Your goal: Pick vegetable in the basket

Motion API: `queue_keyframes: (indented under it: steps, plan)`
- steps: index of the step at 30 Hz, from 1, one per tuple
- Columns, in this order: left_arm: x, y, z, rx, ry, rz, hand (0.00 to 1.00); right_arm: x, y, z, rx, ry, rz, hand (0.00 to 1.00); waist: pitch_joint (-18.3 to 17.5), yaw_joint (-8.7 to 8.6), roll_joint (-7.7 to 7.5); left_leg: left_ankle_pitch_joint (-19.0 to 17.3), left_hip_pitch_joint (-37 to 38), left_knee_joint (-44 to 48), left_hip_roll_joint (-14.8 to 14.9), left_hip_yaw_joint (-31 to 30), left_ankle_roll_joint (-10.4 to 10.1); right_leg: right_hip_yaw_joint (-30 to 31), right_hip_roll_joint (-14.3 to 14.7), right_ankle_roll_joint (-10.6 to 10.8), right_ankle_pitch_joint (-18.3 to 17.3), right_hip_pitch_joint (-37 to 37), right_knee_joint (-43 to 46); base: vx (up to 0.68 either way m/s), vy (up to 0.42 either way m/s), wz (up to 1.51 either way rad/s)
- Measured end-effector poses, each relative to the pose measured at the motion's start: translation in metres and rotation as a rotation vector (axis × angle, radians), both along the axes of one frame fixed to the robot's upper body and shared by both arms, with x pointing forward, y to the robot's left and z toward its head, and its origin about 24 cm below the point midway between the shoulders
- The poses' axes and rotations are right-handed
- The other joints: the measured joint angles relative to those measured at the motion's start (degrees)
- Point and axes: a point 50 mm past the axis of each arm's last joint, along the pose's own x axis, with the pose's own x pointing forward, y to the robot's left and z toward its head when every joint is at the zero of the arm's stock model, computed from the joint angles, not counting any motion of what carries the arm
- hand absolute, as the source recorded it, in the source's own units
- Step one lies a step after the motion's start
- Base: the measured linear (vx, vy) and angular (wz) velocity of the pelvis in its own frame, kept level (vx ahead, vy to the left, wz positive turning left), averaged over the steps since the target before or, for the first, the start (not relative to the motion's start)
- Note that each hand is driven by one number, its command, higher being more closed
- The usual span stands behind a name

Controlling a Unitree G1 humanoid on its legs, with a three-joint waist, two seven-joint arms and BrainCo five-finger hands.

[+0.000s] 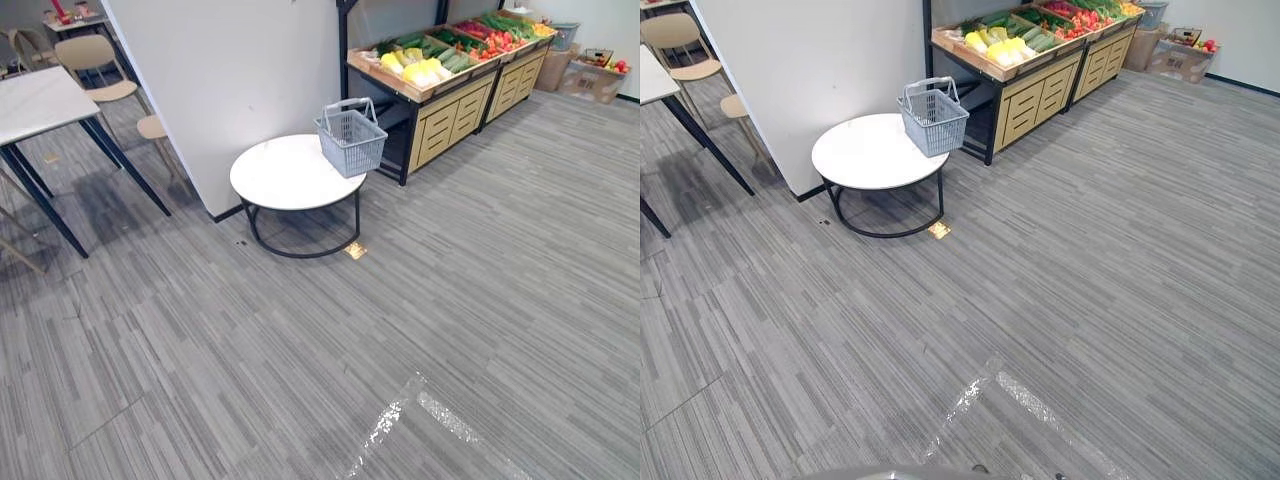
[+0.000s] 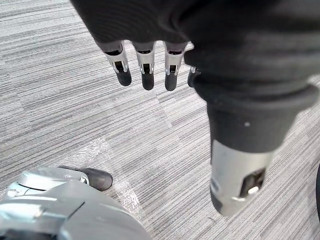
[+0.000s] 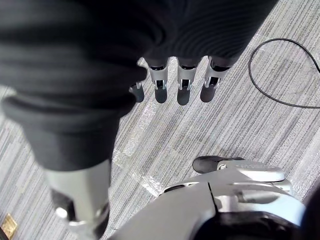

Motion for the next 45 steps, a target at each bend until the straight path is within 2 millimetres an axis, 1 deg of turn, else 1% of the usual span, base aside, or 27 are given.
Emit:
queue_keyframes:
  steps: [4, 8, 13, 21, 26, 40, 45]
  plan:
    - [0.0034, 0.0011, 0.0005, 0.002, -0.01, -0.006, 0.0, 0.0015, 0.0009, 0.0, -0.006, -0.005, 0.004, 0.0, 0.34, 0.09, -0.37, 0.0, 0.02, -0.04, -0.02, 0.02, 0.0, -0.05, -0.06, 0.51, -0.05, 0.0, -0.01, -0.04, -0.007, 0.0]
    - [0.0036, 0.0012, 0.0006, 0.003, -0.012, -0.007, 0.0, 0.0063, 0.0008, 0.0019, -0.048, -0.047, 0.043, 0.0, 0.6, 0.12, -0.57, 0.06, 0.15, -0.03, 0.07, 0.43, 0.08, 0.02, -0.01, 0.6, -0.12, -0.03, -0.03, -0.07, -0.017, -0.04]
    - [0.0046, 0.0009, 0.0009, -0.002, -0.026, -0.013, 0.0, 0.0064, 0.0012, 0.0022, -0.051, -0.056, 0.05, 0.0, 0.82, 0.1, -0.92, 0.48, 0.2, -0.38, 0.16, 1.09, 0.4, 0.13, 0.06, 0.75, -0.23, -0.12, -0.33, -0.08, -0.019, -0.03]
    - [-0.0005, 0.0012, -0.0004, -0.021, -0.013, 0.027, 0.0, 0.0006, 0.0021, 0.0013, 0.034, -0.066, -0.051, 0.0, 0.84, 0.01, -1.05, 0.93, 1.23, -1.89, 0.07, 1.22, 0.47, 0.23, 0.08, 0.39, 0.02, -0.02, -0.32, 0.0, 0.0, 0.0]
    - [-0.0001, 0.0012, -0.0005, -0.024, -0.013, 0.022, 0.0, 0.0001, 0.0024, 0.001, 0.04, -0.065, -0.061, 0.0, 0.87, 0.02, -1.11, 0.69, 1.81, -1.98, 0.05, 1.38, 0.13, 0.24, 0.09, 0.39, 0.02, 0.26, -0.1, 0.0, -0.003, -0.02]
    - [0.0003, 0.0015, -0.0003, -0.022, -0.014, 0.011, 0.0, 0.0, 0.0028, 0.0009, 0.033, -0.066, -0.067, 0.0, 1.01, 0.05, -1.33, 0.69, 1.94, -1.8, 0.12, 1.39, 0.14, 0.4, 0.14, 0.4, 0.03, 0.47, -0.37, -0.03, -0.014, 0.0]
    - [0.0009, 0.0034, 0.0006, 0.015, -0.013, 0.026, 0.0, 0.0006, 0.0039, 0.0007, 0.012, -0.063, -0.081, 0.0, 1.31, -0.07, -1.69, 0.66, 1.74, -1.74, 0.16, 1.38, 0.12, 0.31, 0.12, 0.36, -0.03, 0.17, 0.01, 0.0, 0.0, 0.0]
